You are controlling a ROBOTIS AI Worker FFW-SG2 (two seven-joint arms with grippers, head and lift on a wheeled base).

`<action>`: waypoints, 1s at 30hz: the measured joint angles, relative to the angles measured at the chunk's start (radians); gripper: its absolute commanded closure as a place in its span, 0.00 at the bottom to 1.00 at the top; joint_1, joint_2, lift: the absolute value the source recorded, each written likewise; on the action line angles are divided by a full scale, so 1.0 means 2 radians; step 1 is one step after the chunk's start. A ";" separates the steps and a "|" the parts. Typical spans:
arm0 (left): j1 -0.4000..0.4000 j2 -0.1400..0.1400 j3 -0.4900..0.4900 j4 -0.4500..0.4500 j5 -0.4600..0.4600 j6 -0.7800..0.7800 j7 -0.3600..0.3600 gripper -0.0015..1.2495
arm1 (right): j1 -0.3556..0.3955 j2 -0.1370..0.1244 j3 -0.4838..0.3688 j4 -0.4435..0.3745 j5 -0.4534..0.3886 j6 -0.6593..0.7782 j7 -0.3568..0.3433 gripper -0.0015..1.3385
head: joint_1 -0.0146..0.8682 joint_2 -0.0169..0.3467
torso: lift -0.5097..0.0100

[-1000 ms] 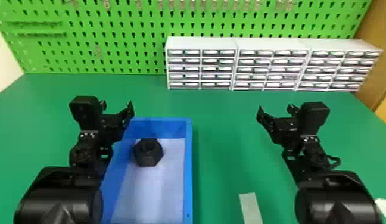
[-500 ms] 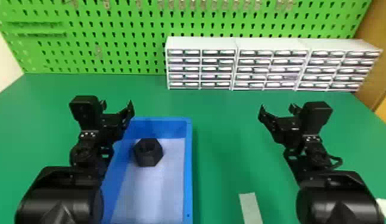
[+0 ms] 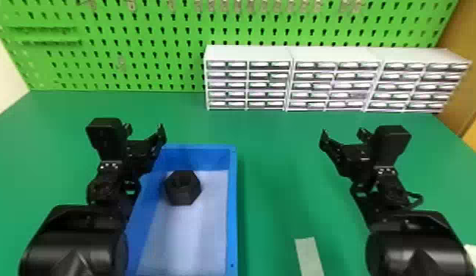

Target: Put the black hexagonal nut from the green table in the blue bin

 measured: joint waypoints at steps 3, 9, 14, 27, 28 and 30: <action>0.000 0.000 -0.001 0.000 0.000 0.000 0.000 0.39 | 0.000 0.000 0.000 0.000 0.000 0.000 0.000 0.25 | 0.79 0.19 | 0.80; -0.001 0.000 -0.001 0.000 0.001 0.000 0.000 0.39 | 0.000 0.000 0.000 -0.002 0.000 0.001 0.000 0.25 | 0.79 0.19 | 0.80; -0.001 0.000 -0.001 0.000 0.001 0.000 0.000 0.39 | 0.000 0.000 0.000 -0.002 0.000 0.003 0.000 0.25 | 0.79 0.19 | 0.80; 0.000 0.000 0.000 -0.002 0.000 0.000 0.000 0.39 | 0.000 0.000 -0.002 -0.003 0.000 0.004 0.000 0.25 | 0.79 0.19 | 0.80; 0.000 0.000 0.000 -0.002 0.000 0.000 0.000 0.39 | 0.000 0.000 -0.002 -0.003 0.000 0.004 0.000 0.25 | 0.79 0.19 | 0.80; 0.000 0.000 0.001 -0.003 0.000 0.000 0.000 0.39 | 0.000 0.000 -0.002 -0.003 0.000 0.005 0.000 0.25 | 0.79 0.19 | 0.80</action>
